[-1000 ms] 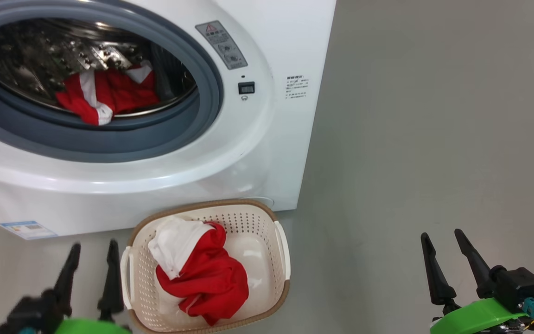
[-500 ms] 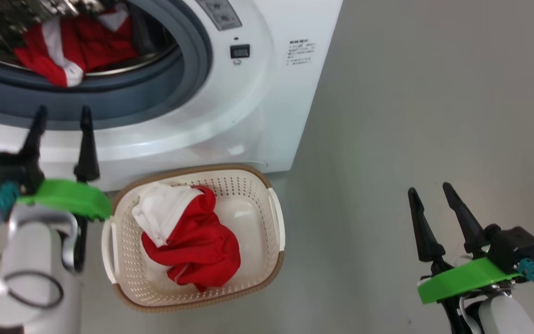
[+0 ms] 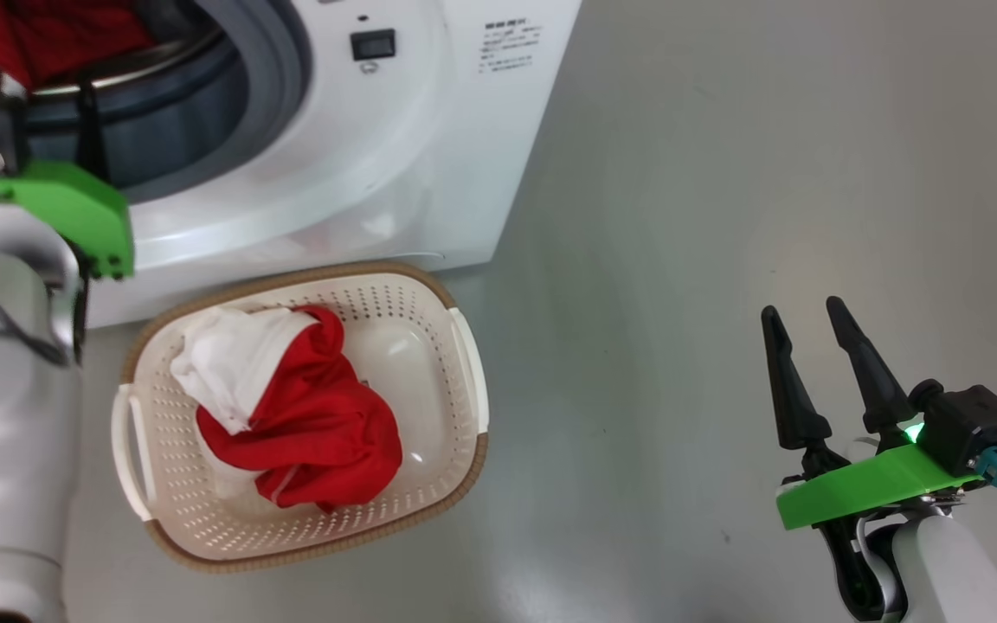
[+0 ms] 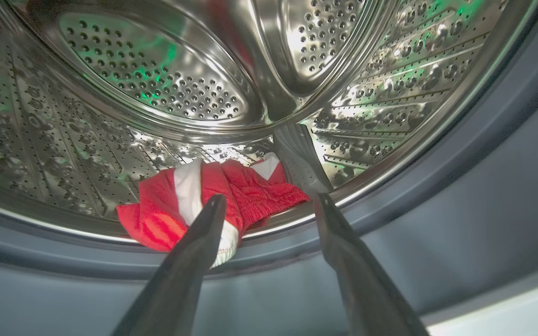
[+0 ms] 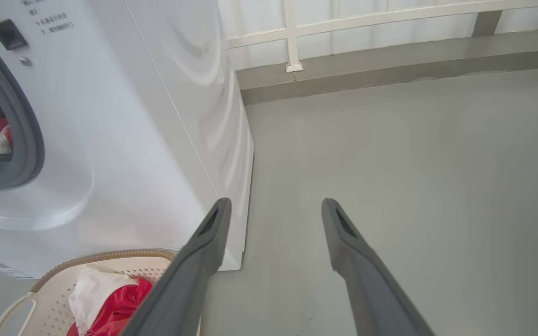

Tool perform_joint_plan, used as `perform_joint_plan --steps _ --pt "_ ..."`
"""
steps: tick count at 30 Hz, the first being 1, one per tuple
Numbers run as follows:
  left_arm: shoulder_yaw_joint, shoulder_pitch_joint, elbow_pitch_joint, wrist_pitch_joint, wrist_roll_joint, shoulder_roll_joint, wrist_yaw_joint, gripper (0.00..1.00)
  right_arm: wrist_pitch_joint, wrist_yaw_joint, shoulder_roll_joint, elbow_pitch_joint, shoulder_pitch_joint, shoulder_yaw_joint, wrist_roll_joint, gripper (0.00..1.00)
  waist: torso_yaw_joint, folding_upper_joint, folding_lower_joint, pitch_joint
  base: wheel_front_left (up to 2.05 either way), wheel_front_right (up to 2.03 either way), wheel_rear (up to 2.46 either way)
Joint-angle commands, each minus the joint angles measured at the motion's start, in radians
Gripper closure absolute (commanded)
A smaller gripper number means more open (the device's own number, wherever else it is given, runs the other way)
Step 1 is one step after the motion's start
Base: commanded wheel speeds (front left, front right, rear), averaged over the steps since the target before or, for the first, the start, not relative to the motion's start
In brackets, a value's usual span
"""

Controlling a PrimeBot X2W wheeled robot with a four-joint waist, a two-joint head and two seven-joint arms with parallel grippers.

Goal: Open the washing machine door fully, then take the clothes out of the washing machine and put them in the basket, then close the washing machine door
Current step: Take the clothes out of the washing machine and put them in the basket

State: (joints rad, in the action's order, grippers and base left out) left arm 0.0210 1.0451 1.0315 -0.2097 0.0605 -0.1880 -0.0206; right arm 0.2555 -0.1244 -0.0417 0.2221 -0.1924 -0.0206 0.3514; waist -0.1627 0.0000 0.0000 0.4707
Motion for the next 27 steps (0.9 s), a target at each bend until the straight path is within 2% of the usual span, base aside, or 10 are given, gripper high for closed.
perform_joint_plan --steps 1,6,12,24,25,26,27 --pt "0.011 0.024 -0.004 0.003 0.011 -0.057 0.012 0.00 0.006 -0.006 -0.009 -0.025 -0.010 -0.028 0.005 0.00 -0.018 0.0000 0.0000 0.020 0.00 0.00 0.00" --pt "0.000 0.123 0.100 0.027 0.027 -0.093 0.056 0.00 0.006 -0.006 -0.009 -0.029 -0.024 -0.044 0.014 0.00 -0.036 0.0000 0.0000 0.043 0.00 0.00 0.00" --pt "-0.024 0.197 0.194 0.071 0.046 -0.139 0.077 0.00 0.006 -0.006 -0.009 -0.030 -0.032 -0.056 0.023 0.00 -0.061 0.0000 0.0000 0.067 0.00 0.00 0.00" --pt "-0.069 0.218 0.247 0.153 0.072 -0.202 0.107 0.00 0.006 -0.006 -0.009 -0.035 -0.037 -0.068 0.037 0.00 -0.101 0.0000 0.0000 0.087 0.00 0.00 0.00" --pt "-0.072 0.217 0.248 0.157 0.072 -0.204 0.111 0.11 0.006 -0.006 -0.009 -0.035 -0.037 -0.068 0.037 0.00 -0.103 0.0000 0.0000 0.087 0.00 0.00 0.00" --pt "-0.074 0.217 0.250 0.160 0.071 -0.206 0.111 0.54 0.006 -0.006 -0.009 -0.035 -0.036 -0.068 0.038 0.00 -0.103 0.0000 0.0000 0.086 0.00 0.00 0.00" --pt "-0.073 0.216 0.251 0.161 0.067 -0.206 0.111 0.64 0.006 -0.006 -0.009 -0.035 -0.035 -0.068 0.038 0.00 -0.104 0.0000 0.0000 0.085 0.00 0.00 0.00"
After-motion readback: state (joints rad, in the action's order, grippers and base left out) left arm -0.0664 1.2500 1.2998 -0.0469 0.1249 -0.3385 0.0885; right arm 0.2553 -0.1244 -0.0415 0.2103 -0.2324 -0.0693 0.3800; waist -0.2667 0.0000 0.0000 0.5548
